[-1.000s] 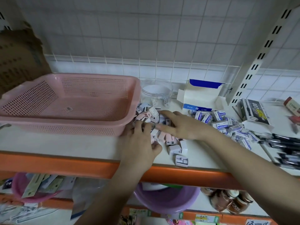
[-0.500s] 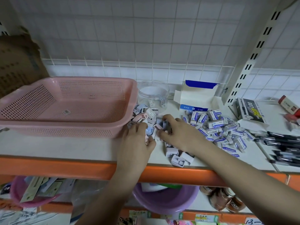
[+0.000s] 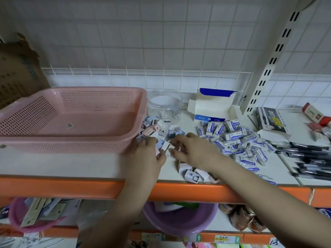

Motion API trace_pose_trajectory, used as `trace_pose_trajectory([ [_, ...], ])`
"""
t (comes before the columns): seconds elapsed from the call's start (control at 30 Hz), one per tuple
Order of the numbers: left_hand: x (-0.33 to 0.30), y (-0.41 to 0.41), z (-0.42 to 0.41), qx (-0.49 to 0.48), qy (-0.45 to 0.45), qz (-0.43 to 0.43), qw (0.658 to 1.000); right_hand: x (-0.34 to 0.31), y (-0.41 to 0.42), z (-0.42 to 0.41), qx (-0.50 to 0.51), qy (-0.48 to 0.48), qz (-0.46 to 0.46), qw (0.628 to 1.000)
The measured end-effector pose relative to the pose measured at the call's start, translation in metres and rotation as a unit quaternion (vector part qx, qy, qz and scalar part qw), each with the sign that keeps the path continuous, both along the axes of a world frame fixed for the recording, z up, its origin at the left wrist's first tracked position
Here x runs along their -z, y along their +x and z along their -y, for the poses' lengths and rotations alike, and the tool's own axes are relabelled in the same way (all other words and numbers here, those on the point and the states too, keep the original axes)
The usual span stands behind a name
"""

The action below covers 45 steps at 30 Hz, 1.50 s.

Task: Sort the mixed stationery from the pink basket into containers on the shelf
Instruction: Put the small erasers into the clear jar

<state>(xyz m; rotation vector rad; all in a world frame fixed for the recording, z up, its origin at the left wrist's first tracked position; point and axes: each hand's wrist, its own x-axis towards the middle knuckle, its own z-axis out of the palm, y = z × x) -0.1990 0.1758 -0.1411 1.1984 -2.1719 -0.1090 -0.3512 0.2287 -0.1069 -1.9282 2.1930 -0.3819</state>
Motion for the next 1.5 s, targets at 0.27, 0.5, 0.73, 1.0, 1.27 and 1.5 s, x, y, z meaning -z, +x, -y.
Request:
trace_pose_trajectory([
  [0.27, -0.015, 0.005, -0.007, 0.039, -0.022, -0.079, 0.996, -0.004, -0.008, 0.000, -0.029, 0.038, 0.027, 0.998],
  [0.5, -0.069, -0.006, -0.007, 0.094, 0.028, -0.092, 0.991, 0.000, -0.016, -0.001, 0.033, -0.048, 0.087, 0.994],
  [0.73, -0.120, -0.057, 0.090, 0.148, 0.093, -0.079, 0.982, -0.001, -0.031, -0.012, 0.076, -0.123, 0.158, 0.977],
  [1.0, -0.108, -0.107, 0.150, 0.138, 0.171, 0.072, 0.973, -0.003, -0.038, -0.030, 0.118, -0.162, 0.232, 0.952],
  [1.27, -0.110, -0.100, 0.160, 0.134, 0.196, 0.197, 0.951, -0.025, -0.049, -0.028, 0.124, -0.133, 0.238, 0.954],
  [1.5, -0.133, -0.051, 0.082, 0.033, 0.078, -0.008, 0.996, -0.080, -0.057, 0.034, 0.093, -0.155, 0.215, 0.960],
])
